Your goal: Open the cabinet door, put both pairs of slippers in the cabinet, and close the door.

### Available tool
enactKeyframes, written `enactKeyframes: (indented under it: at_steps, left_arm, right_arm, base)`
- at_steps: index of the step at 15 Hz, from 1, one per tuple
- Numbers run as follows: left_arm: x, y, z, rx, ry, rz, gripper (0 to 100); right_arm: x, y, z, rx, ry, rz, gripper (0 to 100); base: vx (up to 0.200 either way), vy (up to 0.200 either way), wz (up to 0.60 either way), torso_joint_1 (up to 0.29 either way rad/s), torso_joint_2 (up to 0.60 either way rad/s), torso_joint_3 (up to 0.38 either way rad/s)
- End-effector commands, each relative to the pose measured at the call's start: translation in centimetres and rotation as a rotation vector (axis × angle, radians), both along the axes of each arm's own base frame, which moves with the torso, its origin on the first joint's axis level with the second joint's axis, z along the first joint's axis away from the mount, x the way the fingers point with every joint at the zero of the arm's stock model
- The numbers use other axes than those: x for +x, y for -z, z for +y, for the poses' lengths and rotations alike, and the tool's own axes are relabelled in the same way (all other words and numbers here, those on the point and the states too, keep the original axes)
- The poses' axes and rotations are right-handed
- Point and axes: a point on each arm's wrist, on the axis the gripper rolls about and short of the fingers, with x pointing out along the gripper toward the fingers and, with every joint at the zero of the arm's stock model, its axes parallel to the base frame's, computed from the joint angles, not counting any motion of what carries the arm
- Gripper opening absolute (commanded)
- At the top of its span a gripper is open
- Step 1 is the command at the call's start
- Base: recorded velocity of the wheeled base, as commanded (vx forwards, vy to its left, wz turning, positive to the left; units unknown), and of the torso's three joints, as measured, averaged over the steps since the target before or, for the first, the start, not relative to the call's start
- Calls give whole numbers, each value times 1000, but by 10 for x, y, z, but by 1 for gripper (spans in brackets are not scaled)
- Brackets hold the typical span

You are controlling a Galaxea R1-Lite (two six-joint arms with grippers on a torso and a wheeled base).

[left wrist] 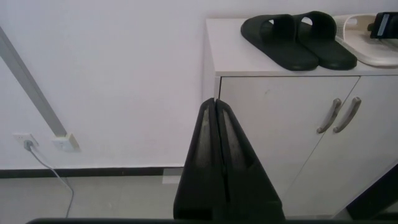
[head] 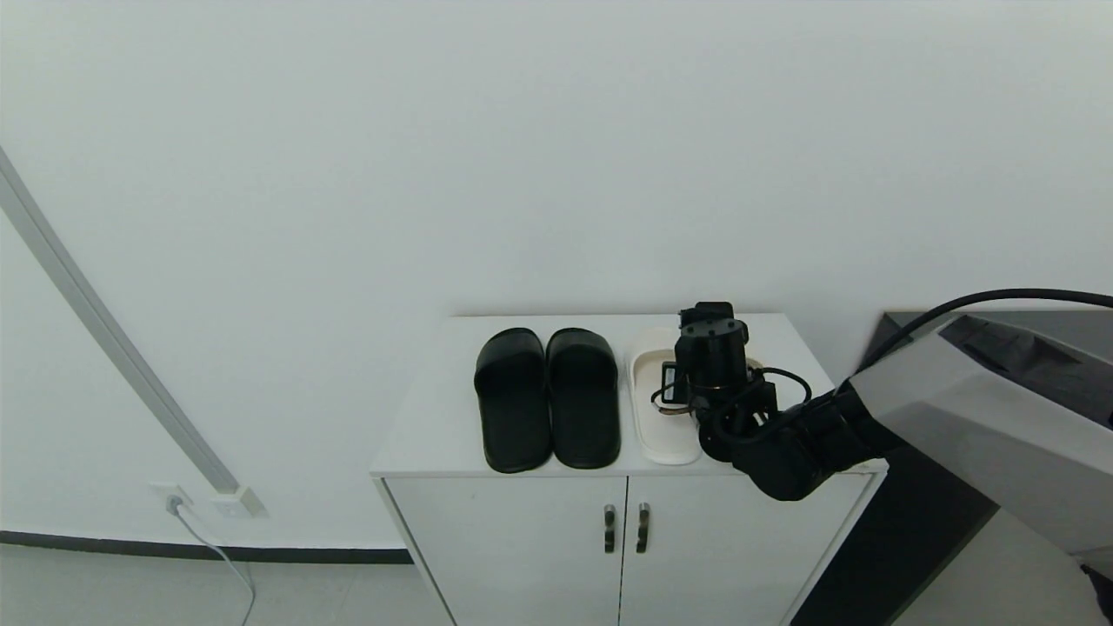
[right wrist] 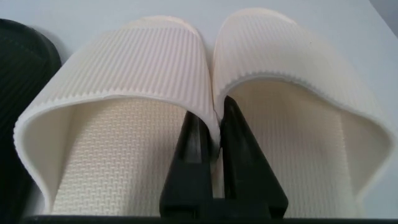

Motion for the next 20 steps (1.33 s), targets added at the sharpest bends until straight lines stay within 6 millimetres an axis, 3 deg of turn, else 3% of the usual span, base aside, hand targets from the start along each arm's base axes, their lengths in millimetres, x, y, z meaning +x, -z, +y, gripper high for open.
enactKeyframes:
  at_steps: [1, 4, 6, 9, 12, 18, 20]
  left_arm:
    - [0, 0, 0, 0, 0, 1, 0]
    - [0, 0, 0, 0, 1, 1, 0]
    - [0, 0, 0, 0, 0, 1, 0]
    - [0, 0, 0, 1, 0, 1, 0]
    - [0, 0, 0, 4, -2, 1, 0]
    - [0, 0, 0, 3, 0, 3, 0]
    - [0, 0, 0, 3, 0, 3, 0]
  right_arm:
    - [-1, -4, 0, 3, 1, -13, 0]
    - [-16, -29, -11, -8, -6, -51, 0]
    - [-49, -53, -20, 8, -79, -76, 0]
    - [-120, -74, -36, 42, -390, -38, 0]
    - [-163, -85, -55, 63, -533, -8, 0]
    - [-182, -79, -53, 48, -584, 13, 0]
    - [-182, -76, -53, 42, -584, 22, 0]
  base:
    - [0, 0, 0, 0, 0, 0]
    - [0, 0, 0, 0, 0, 0]
    - [0, 0, 0, 0, 0, 0]
    - [0, 0, 0, 0, 0, 0]
    - [0, 0, 0, 0, 0, 0]
    - [0, 0, 0, 0, 0, 0]
    - [-200, 0, 0, 2, 2, 0]
